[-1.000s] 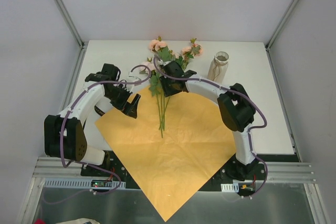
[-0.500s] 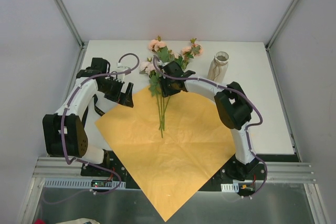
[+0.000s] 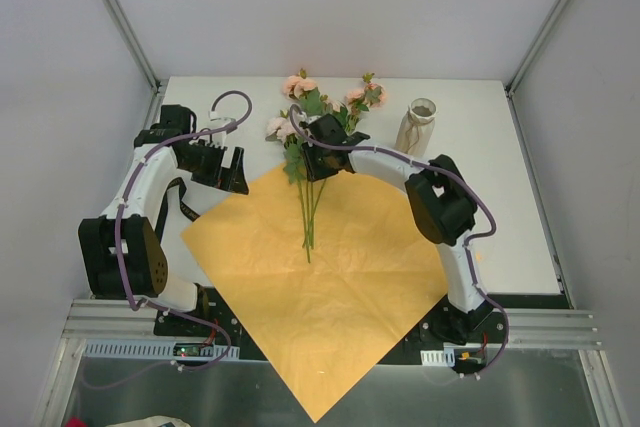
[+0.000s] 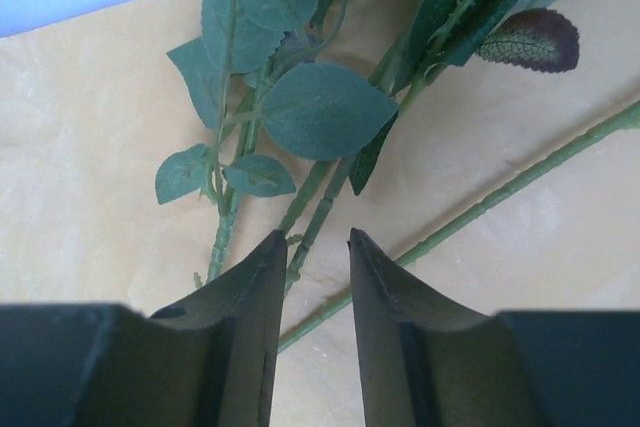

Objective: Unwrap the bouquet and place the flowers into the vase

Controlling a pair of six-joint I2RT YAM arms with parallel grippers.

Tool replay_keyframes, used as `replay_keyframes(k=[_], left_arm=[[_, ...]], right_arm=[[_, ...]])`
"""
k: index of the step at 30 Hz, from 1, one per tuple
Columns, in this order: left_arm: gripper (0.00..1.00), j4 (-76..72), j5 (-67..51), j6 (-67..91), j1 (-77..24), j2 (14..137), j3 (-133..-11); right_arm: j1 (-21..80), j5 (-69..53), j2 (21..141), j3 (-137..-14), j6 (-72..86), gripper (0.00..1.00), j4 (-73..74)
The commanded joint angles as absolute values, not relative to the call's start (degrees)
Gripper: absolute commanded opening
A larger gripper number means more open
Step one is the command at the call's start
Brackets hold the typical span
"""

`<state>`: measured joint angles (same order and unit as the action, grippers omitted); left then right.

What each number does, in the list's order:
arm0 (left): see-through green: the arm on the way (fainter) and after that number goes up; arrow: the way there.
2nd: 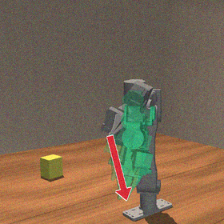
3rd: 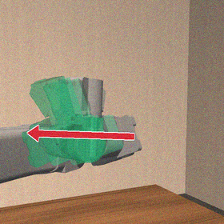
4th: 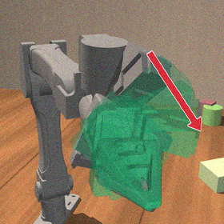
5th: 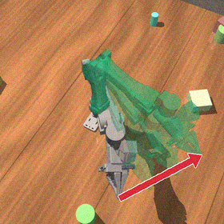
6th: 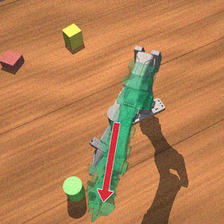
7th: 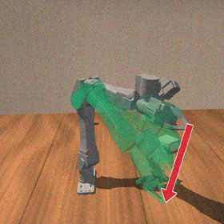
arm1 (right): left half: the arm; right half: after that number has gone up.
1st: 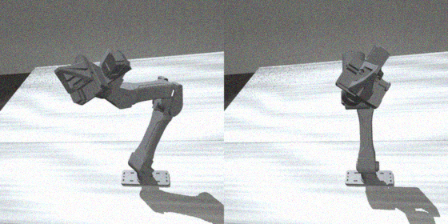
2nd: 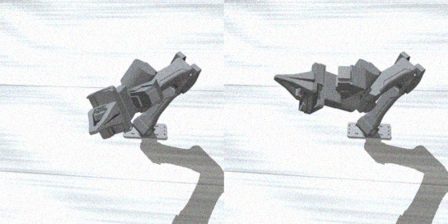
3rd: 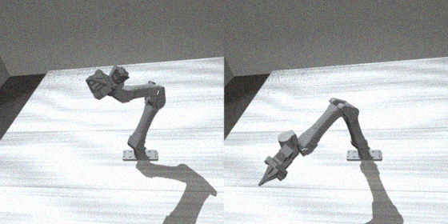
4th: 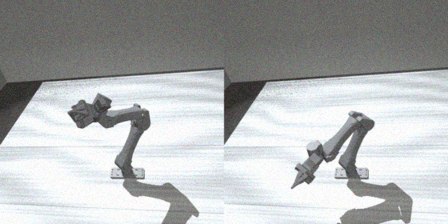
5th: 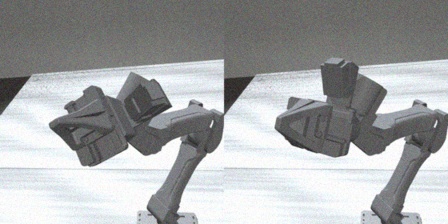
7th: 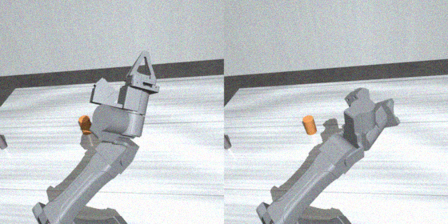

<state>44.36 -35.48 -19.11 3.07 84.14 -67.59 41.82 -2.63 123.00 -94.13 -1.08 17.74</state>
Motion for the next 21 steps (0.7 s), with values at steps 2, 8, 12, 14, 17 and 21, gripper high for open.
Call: replay_keyframes(k=[2, 8, 12, 14, 17, 21], left_arm=[[0.99, 44.83, -35.69, -20.83, 3.34, 83.76, -68.03], [0.99, 44.74, -34.98, -21.27, 3.43, 83.23, -67.94], [0.99, 44.21, -34.1, -21.62, 3.52, 82.79, -67.15], [0.99, 43.95, -33.75, -21.62, 3.69, 82.79, -66.54], [0.99, 43.59, -33.49, -21.62, 3.69, 82.71, -66.01], [0.99, 43.16, -33.14, -21.1, 3.78, 82.44, -65.83]], right_arm=[[41.31, -2.46, 124.01, -96.07, -0.7, 0.31, 18.37], [41.04, -1.41, 124.01, -95.98, -1.05, 0.22, 19.25], [41.13, -0.88, 122.53, -95.19, -0.79, 0.07, 18.55], [41.22, -0.88, 120.86, -92.82, -0.62, 0.01, 16.01], [41.48, -0.62, 116.73, -90.27, -0.53, 0.01, 13.72], [41.66, -0.35, 109.63, -87.46, -0.35, 0.01, 12.13]])
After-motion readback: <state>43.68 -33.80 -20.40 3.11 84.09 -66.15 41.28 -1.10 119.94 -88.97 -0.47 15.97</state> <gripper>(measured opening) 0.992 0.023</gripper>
